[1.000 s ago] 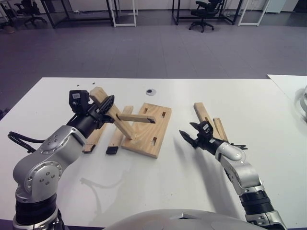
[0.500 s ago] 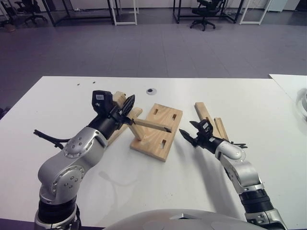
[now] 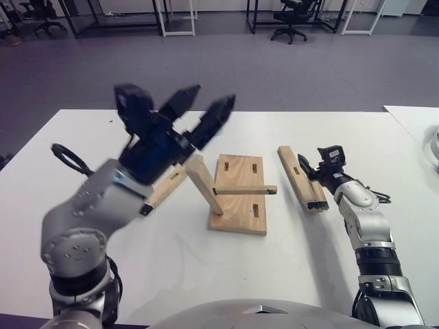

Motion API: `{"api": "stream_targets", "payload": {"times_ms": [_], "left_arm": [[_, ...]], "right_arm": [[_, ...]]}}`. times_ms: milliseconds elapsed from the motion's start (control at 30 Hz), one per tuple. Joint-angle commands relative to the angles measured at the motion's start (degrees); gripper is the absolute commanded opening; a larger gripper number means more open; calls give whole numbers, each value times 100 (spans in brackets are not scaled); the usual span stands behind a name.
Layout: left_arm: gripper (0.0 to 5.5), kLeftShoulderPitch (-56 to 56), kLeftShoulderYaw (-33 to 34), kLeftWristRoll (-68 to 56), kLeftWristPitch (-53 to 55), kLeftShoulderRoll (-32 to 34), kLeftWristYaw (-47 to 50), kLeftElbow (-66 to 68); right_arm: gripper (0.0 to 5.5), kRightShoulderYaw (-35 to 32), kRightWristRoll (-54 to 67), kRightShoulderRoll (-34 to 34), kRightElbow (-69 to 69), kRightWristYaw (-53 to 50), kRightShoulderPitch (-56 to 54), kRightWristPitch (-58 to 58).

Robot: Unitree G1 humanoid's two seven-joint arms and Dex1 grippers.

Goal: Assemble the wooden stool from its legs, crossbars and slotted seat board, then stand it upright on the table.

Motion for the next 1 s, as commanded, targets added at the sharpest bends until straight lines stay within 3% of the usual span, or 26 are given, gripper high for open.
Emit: {"api": "stream_targets", "payload": {"times_ms": [33, 167, 267, 433, 700, 1000], "left_arm": [[445, -161, 357, 614, -104, 593, -304, 969], [445, 708, -1305, 3343, -629, 1599, -1911, 2503], [445, 1038, -1970, 4458, -1424, 1676, -3073, 4036], [445, 744, -2137, 5217, -1874, 1473, -4103, 5616], [445, 932, -2114, 5542, -1679, 1200, -4753, 5864], [276, 1099, -2112, 6080, -1462, 1061, -4678, 5651]], "right_arm": [[327, -175, 124, -14, -116, -32, -126, -126], [327, -459, 280, -139, -11, -17, -113, -168], [327, -580, 318, -212, 110, 71, 30, -181], [327, -458, 308, -41, 216, 102, 210, -255], [327, -236, 228, 87, 342, 151, 236, -300], [327, -118, 166, 65, 343, 188, 129, -275]]}}
